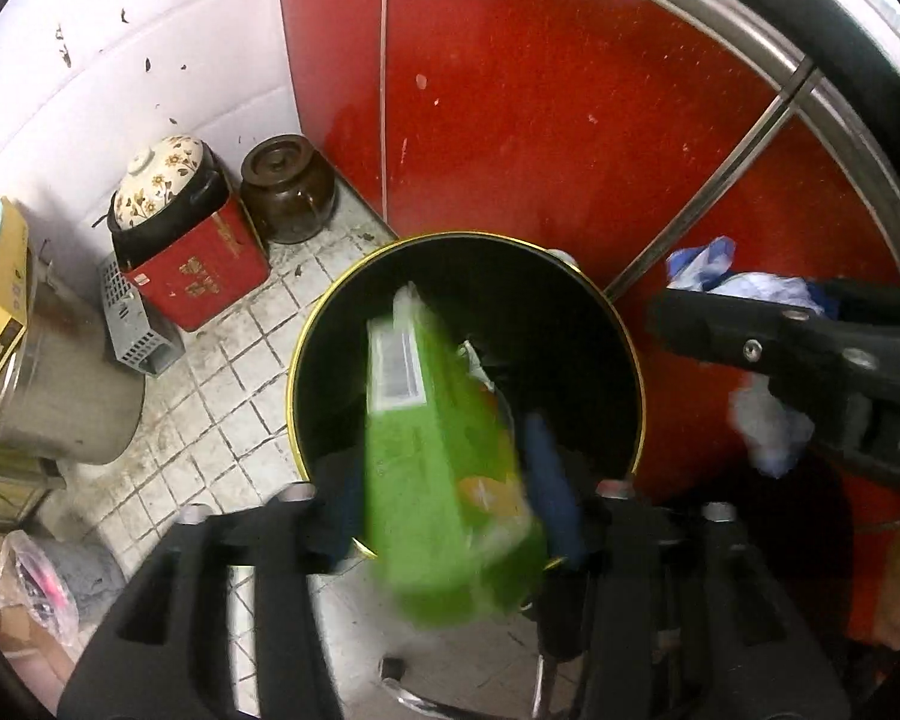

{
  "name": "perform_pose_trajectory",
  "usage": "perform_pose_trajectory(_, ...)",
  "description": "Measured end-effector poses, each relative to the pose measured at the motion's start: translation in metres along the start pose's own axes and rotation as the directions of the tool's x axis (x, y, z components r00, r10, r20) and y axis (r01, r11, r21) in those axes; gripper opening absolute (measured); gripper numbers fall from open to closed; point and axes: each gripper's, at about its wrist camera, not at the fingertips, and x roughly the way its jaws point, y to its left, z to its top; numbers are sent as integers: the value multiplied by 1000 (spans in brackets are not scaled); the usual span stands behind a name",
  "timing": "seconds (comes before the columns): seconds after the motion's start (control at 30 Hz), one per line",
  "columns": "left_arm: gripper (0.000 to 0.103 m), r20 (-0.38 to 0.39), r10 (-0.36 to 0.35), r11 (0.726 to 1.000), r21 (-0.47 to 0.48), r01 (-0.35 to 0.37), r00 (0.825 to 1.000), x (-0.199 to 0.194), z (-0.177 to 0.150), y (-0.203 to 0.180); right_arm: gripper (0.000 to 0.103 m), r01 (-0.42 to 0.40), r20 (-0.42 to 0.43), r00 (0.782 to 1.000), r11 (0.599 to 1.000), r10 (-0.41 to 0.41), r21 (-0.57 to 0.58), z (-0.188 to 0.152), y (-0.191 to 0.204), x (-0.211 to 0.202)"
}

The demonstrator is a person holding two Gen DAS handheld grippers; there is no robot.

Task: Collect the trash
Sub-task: 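Carry snack bag and cloth over the black bin and open both tools, then move both open tools back over the counter toward the remaining trash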

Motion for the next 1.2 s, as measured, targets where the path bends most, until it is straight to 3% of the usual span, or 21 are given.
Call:
perform_pose_trajectory(0.03, 79, 5, 17, 1000, 0, -17, 1000, 1, 0, 0, 74, 3, 8, 1000, 1000, -3, 0, 1, -1, 0)
perform_pose_trajectory(0.4, 79, 25, 41, 999, -5, -41, 999, -10, 0, 1, 74, 9, 41, 999, 1000, -9, 9, -3, -6, -22)
perform_pose_trajectory(0.47, 81, 49, 49, 999, -2, -49, 998, -21, 2, -3, 75, 4, 74, 997, 1000, -5, 10, -6, -5, -39)
perform_pose_trajectory(0.53, 91, 85, 58, 998, 4, -58, 995, -37, 6, -8, 77, 1, 122, 992, 1000, -2, 7, -11, -2, -66)
perform_pose_trajectory(0.67, 92, 185, 25, 998, 52, -35, 982, -84, 12, -35, 85, 31, 250, 968, 1000, -31, 5, -28, -5, -140)
perform_pose_trajectory(0.8, 94, 281, -47, 989, 150, 5, 959, -133, 19, -81, 89, 116, 386, 912, 990, -139, 82, -67, -40, -232)
perform_pose_trajectory(0.93, 96, 327, -192, 951, 294, 94, 925, -179, 22, -157, 92, 222, 462, 832, 947, -308, 232, -120, -91, -314)
perform_pose_trajectory(0.97, 96, 328, -229, 938, 327, 117, 917, -185, 21, -175, 93, 255, 469, 801, 921, -372, 295, -143, -111, -340)
perform_pose_trajectory(1.1, 96, 296, -381, 850, 484, 206, 876, -209, 7, -265, 93, 318, 442, 719, 819, -536, 478, -217, -168, -404)
perform_pose_trajectory(1.2, 96, 241, -477, 753, 609, 251, 846, -220, -14, -342, 94, 334, 390, 674, 730, -627, 597, -286, -209, -444)
